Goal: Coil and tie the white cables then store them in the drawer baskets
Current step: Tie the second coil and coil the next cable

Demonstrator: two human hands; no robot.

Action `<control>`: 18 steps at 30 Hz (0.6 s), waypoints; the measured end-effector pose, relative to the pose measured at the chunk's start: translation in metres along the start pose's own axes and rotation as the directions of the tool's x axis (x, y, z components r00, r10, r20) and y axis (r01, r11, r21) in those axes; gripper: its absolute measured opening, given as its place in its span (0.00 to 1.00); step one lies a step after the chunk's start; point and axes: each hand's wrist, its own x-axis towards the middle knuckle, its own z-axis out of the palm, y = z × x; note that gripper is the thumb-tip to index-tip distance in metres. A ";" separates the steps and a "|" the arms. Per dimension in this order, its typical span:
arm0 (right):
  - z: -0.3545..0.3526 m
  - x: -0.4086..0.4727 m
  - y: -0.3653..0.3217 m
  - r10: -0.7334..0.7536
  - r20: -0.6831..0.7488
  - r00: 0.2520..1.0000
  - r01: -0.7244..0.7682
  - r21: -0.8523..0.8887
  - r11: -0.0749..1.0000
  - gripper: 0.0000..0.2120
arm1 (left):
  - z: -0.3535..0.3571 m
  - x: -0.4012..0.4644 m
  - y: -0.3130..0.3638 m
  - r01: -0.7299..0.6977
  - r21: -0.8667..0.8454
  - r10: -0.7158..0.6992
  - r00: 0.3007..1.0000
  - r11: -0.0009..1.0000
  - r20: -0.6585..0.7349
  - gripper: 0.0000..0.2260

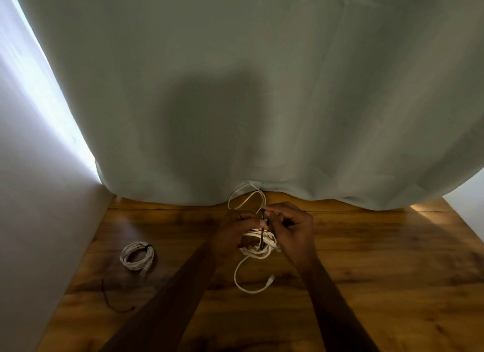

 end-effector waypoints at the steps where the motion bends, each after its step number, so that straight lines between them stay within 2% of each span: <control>1: 0.000 0.001 -0.001 -0.007 0.006 1.000 0.007 -0.007 1.000 0.09 | 0.000 -0.001 0.001 0.009 -0.013 -0.009 1.000 1.000 0.012 0.08; 3: -0.001 0.001 -0.003 -0.017 0.020 1.000 0.017 -0.021 1.000 0.08 | -0.002 -0.001 0.000 0.026 -0.037 -0.026 0.999 0.999 0.024 0.10; 5: -0.002 0.001 -0.003 -0.021 0.025 0.999 0.022 -0.033 0.999 0.08 | -0.004 0.000 0.000 0.037 -0.043 -0.036 0.999 0.998 0.032 0.08; 12: -0.001 -0.001 -0.009 -0.040 0.107 0.993 0.042 -0.016 0.999 0.14 | -0.004 -0.002 0.000 0.058 -0.059 -0.054 0.996 0.997 0.072 0.08; 18: -0.007 -0.004 -0.004 0.005 0.113 0.994 0.008 -0.120 0.993 0.11 | -0.005 -0.005 -0.004 0.064 -0.023 -0.062 0.995 0.998 0.081 0.10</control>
